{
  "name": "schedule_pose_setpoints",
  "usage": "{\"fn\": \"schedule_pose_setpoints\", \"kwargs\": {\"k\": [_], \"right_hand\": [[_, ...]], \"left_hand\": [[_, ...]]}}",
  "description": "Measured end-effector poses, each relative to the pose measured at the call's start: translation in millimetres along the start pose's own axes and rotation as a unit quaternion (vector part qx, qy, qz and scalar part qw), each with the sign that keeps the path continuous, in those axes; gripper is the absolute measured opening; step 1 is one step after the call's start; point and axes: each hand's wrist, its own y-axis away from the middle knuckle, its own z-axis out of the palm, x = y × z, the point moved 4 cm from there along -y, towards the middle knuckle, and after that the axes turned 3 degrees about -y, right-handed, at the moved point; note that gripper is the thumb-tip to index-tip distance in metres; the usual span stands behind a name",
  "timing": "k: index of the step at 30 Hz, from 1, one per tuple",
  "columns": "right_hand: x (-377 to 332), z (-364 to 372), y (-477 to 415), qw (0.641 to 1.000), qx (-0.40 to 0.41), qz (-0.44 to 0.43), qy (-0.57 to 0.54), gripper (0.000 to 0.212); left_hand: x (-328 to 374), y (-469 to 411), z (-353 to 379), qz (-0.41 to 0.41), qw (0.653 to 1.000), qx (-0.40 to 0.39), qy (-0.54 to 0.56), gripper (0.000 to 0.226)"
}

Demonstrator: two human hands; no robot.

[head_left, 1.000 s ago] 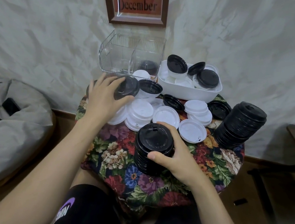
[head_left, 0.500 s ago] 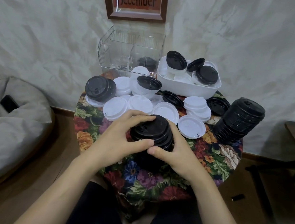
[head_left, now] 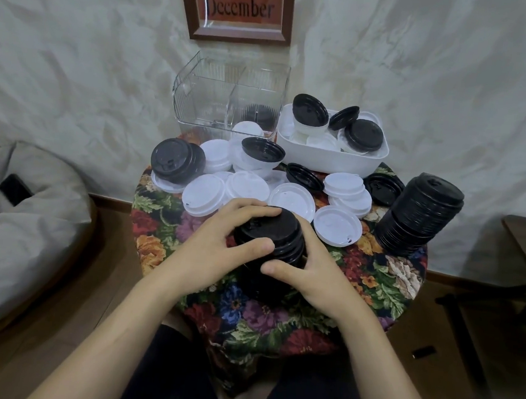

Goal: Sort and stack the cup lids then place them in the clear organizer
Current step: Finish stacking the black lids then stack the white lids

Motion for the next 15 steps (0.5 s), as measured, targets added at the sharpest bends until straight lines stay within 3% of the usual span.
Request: {"fn": "schedule_pose_setpoints", "kwargs": {"k": [8,12,15], "right_hand": [[6,1,2,1.000,-0.020,0.006,-0.021,0.112],[1,-1,2,0.999,-0.026,-0.001,-0.022,0.097],[-1,-1,3,0.999,-0.032,-0.006,-0.027,0.098]], "left_hand": [[-9,-2,6,-0.042,0.996,0.004,0.084,0.079],[-10,-2,9,-0.037,0.993,-0.010,0.110,0.073],[-11,-2,10,-0.036,0.993,-0.015,0.114,0.074]]}}
